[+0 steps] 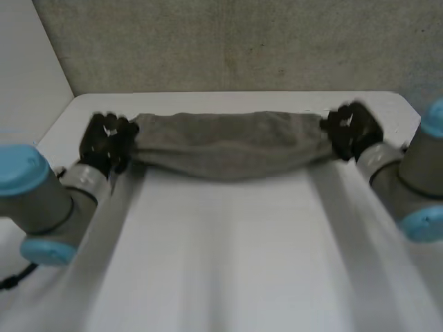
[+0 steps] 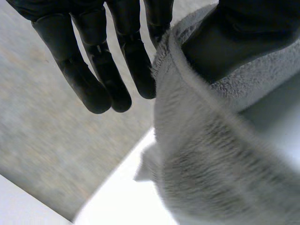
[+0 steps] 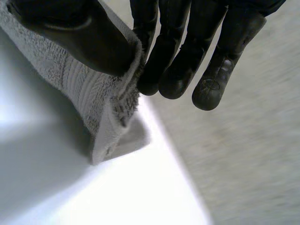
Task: Fold the towel.
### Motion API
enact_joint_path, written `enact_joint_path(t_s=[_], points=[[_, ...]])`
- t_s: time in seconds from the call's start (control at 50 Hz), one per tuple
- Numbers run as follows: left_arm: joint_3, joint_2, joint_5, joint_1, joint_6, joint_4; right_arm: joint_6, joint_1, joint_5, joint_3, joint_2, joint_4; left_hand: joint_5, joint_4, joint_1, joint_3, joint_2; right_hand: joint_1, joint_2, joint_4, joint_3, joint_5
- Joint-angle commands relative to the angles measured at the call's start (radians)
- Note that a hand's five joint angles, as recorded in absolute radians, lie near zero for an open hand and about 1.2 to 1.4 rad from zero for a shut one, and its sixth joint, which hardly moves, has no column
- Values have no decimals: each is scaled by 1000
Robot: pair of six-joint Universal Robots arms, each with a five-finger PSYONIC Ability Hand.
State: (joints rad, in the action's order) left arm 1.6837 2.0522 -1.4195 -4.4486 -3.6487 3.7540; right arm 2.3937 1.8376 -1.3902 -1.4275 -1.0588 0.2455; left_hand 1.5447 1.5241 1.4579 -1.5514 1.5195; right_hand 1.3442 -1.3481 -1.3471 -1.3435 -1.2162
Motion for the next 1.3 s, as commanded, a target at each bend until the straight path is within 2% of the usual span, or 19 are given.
enact_joint_path(t_s=[0.02, 0.2, 0.24, 0.28, 0.38, 0.44, 0.56, 0.6, 0.62, 0.64, 0.8, 0.86, 0.98, 1.04, 1.08, 1.14, 1.2, 1.26, 1.3], points=[[96, 66, 1, 2, -4, 75, -2, -4, 8, -100, 43, 1, -323, -128, -62, 155, -123, 52, -48, -49, -53, -6], [97, 71, 1, 0, -145, 84, 9, -35, 14, -148, -14, 5, -323, -128, -62, 155, -123, 52, -48, -49, -53, -6], [93, 79, -1, -2, -163, 86, 10, -35, 13, -151, -10, 5, -411, -216, -149, 243, -211, 52, -48, -49, -53, -6], [88, 101, -2, -3, -188, 86, 10, -35, 11, -152, -9, 5, -610, -414, -348, 442, -410, 52, -48, -49, -53, -6], [90, 115, -6, -8, -211, 87, 10, -38, 8, -152, -6, 11, -827, -632, -566, 659, -627, 52, -48, -49, -53, -6], [93, 115, -7, -17, -212, 86, 10, -41, 7, -152, -6, 20, -839, -644, -578, 671, -640, 52, -48, -49, -53, -6], [99, 108, -12, -46, -214, 78, 10, -49, 3, -154, -4, 28, -801, -606, -540, 633, -601, 52, -48, -49, -53, -6], [103, 86, -10, -70, -214, 70, 10, -49, 3, -154, -4, 26, -544, -349, -283, 377, -345, 52, -48, -49, -53, -6], [103, 86, -10, -71, -214, 70, 12, -47, 2, -154, -4, 26, -543, -348, -281, 375, -343, 52, -48, -49, -53, -6], [111, 63, -7, -84, -212, 69, 12, -47, 2, -154, -4, 26, -325, -130, -64, 157, -125, 52, -48, -49, -53, -6], [168, -64, -2, -86, -209, 10, 38, -46, -3, -157, -61, 3, -323, -128, -62, 155, -123, 52, -48, -49, -53, -6], [197, -145, 2, -81, -205, -54, 44, -49, -1, -159, -122, -38, -323, -128, -62, 155, -123, 52, -48, -49, -53, -6], [283, -311, 51, -90, -199, -155, 19, -54, 28, -166, -207, -242, -323, -128, -62, 155, -123, 52, -48, -49, -53, -6], [333, -394, 82, -97, -199, -187, -44, -83, 49, -177, -264, -364, -323, -128, -62, 155, -123, 52, -48, -49, -53, -6], [385, -476, 103, -113, -200, -223, -143, -132, 80, -206, -337, -475, -323, -128, -62, 155, -123, 52, -48, -49, -53, -6], [409, -517, 116, -121, -200, -244, -182, -156, 99, -220, -386, -529, -323, -128, -62, 155, -123, 52, -48, -49, -53, -6], [473, -619, 165, -140, -200, -319, -246, -245, 178, -249, -503, -655, -323, -128, -62, 155, -123, 52, -48, -49, -53, -6], [490, -638, 182, -143, -200, -347, -249, -271, 217, -251, -527, -683, -323, -128, -62, 155, -123, 52, -48, -49, -53, -6], [505, -652, 220, -149, -200, -384, -255, -316, 290, -251, -550, -709, -323, -128, -62, 155, -123, 52, -48, -49, -53, -6]])
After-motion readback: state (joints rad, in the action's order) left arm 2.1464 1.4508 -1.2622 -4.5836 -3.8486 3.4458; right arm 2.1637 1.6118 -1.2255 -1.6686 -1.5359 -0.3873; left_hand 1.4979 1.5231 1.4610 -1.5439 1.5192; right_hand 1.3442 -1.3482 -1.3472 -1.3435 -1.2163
